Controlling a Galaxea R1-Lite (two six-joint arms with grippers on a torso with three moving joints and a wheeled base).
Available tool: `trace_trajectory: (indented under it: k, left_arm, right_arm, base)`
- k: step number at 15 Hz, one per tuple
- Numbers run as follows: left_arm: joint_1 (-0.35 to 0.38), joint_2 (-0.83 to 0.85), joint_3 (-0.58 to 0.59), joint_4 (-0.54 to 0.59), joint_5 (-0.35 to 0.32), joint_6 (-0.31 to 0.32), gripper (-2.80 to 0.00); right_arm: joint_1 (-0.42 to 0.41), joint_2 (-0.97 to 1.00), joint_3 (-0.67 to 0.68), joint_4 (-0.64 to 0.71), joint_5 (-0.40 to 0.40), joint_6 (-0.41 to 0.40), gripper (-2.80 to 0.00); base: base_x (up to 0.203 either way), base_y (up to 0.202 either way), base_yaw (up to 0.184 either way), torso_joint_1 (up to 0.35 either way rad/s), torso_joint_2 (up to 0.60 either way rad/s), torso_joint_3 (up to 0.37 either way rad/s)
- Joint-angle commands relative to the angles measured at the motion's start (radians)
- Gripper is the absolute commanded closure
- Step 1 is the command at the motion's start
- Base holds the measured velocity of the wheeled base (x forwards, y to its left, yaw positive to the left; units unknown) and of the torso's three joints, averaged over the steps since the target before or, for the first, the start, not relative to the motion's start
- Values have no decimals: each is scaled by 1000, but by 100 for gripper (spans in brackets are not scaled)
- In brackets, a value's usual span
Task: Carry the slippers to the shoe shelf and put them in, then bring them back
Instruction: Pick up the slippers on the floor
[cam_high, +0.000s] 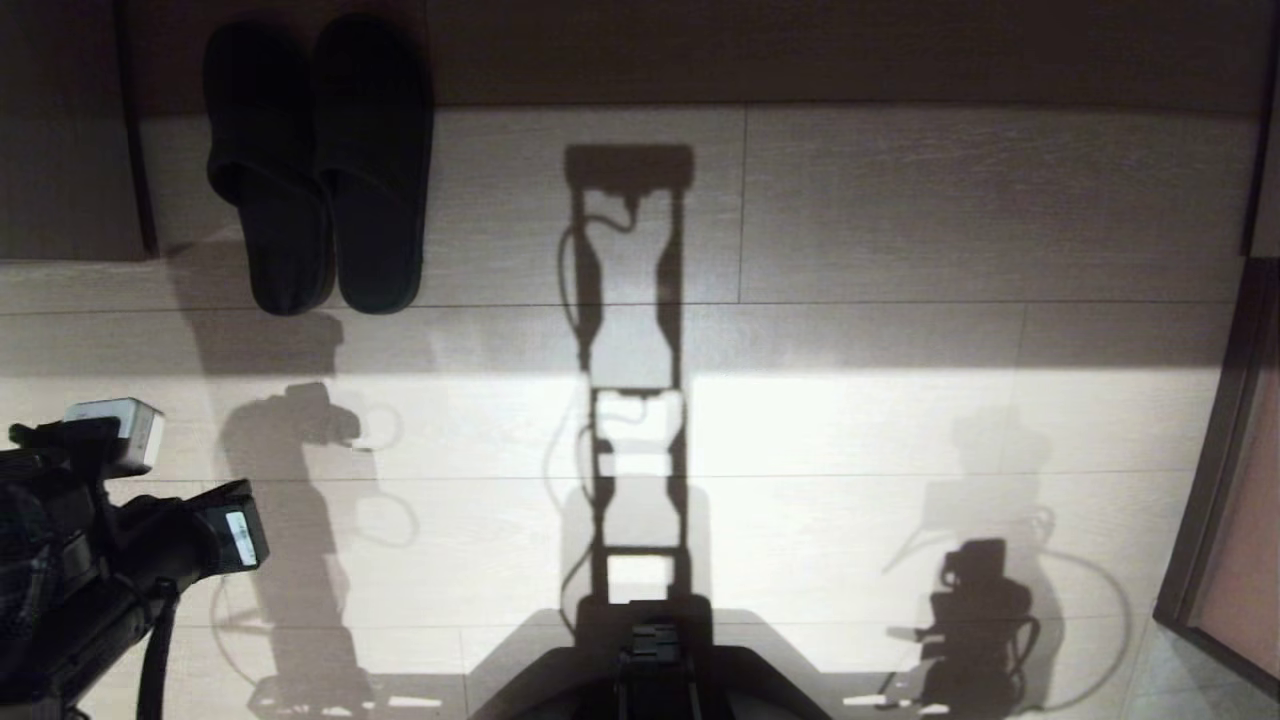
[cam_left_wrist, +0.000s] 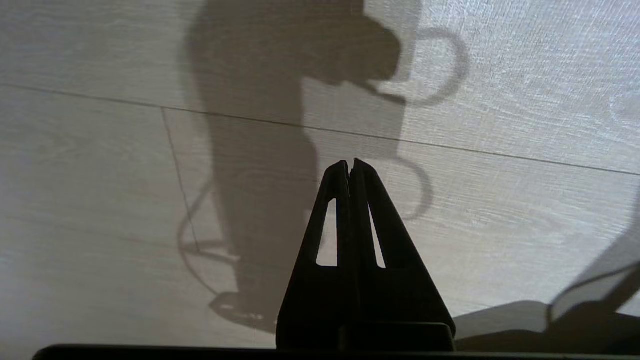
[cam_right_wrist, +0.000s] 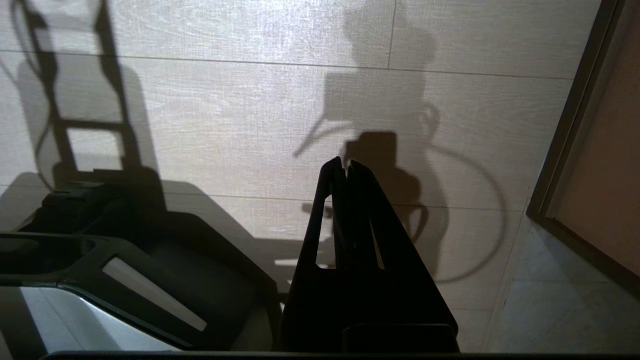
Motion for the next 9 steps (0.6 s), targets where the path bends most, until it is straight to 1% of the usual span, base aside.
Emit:
trace_trajectory:
  k: [1,2,3,5,7,9]
  left_arm:
    - [-26,199,-8,-114,11,0,0]
    - [-28,230,-25,-164,18,-5,0]
    - [-23,241,-39,-176,20,-16,0]
    - [3,261,-102,-221,18,-65,0]
    - [11,251,-153,-286,18,-47,0]
    - [30,230,-218,-293,18,-16,0]
  right_arm:
    - [0,-2,0,0,1,0,0]
    - [1,-2,0,0,1,0,0]
    - [1,-2,0,0,1,2,0]
    - [0,-2,0,0,1,0,0]
    - [1,-2,0,0,1,0,0]
    - [-1,-2,0,0,1,0,0]
  base:
    - [0,0,0,0,0,0]
    - [0,0,0,0,0,0]
    - [0,0,0,0,0,0]
    - [0,0,0,0,0,0]
    - [0,0,0,0,0,0]
    - [0,0,0,0,0,0]
